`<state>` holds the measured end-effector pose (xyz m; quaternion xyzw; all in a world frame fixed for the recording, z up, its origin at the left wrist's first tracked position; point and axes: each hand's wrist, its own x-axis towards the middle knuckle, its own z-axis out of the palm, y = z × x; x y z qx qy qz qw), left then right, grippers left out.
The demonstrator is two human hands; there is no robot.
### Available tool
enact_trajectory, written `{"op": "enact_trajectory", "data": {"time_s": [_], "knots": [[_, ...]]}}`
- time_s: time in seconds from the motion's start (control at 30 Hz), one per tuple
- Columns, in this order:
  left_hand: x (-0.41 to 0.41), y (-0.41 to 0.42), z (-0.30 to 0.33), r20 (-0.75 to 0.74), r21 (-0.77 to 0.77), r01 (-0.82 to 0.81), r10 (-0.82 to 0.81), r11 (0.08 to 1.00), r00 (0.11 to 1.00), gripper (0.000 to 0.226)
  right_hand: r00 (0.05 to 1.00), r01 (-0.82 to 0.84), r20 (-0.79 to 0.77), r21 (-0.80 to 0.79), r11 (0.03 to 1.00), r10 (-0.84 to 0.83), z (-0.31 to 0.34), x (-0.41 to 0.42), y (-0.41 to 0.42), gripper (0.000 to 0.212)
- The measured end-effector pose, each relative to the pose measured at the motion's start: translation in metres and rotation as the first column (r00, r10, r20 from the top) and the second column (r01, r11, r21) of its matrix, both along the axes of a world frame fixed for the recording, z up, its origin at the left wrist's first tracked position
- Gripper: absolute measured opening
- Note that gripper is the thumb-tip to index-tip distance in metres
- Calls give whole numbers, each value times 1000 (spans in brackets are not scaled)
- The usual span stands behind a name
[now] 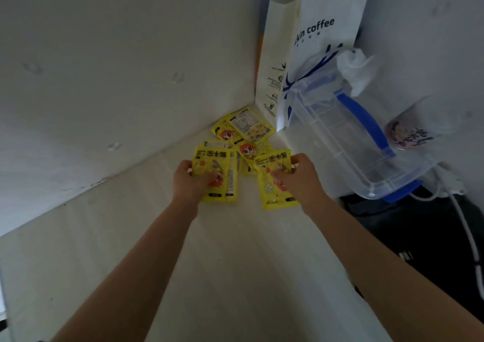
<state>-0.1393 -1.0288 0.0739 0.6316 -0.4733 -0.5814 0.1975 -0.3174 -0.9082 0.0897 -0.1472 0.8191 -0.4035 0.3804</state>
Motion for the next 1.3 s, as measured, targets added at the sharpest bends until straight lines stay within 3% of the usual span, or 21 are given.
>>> {"op": "enact_trajectory", "data": {"time_s": [0.17,0.23,0.3,0.4,0.57,0.7,0.8,0.93,1.1,1.3], "knots": [[-13,-42,-1,124,-108,222,-208,969,970,65,997,78,16,42,996,-79,-1,-21,-30,51],[-19,-54,-4,201,-147,319,-287,936,937,75,999,47,-16,60,997,-46,-4,-26,-39,37],[-25,-63,-7,306,-206,402,-332,892,893,59,999,3,-45,58,998,-1,-6,-27,-48,23],[-32,-71,-8,406,-238,493,-375,837,833,33,988,-68,-135,76,995,78,-14,-28,-64,21],[-40,-74,-21,530,-294,676,-474,675,703,38,889,-289,-269,295,911,369,-32,-28,-82,21],[-33,-68,-31,541,-197,715,-534,671,650,52,845,-320,-298,383,867,444,-41,-17,-77,26],[-24,-61,-36,596,-223,698,-472,680,650,34,792,-312,-426,333,890,437,-37,-5,-66,24],[-8,-45,-38,623,-231,679,-431,696,653,37,741,-310,-551,226,923,384,-36,14,-42,21],[3,-22,-39,640,-274,662,-381,697,667,40,841,-262,-458,117,958,286,-35,36,-15,21],[10,-2,-38,613,-201,626,-402,753,680,46,899,-219,-377,55,974,223,-34,43,13,21]]}}
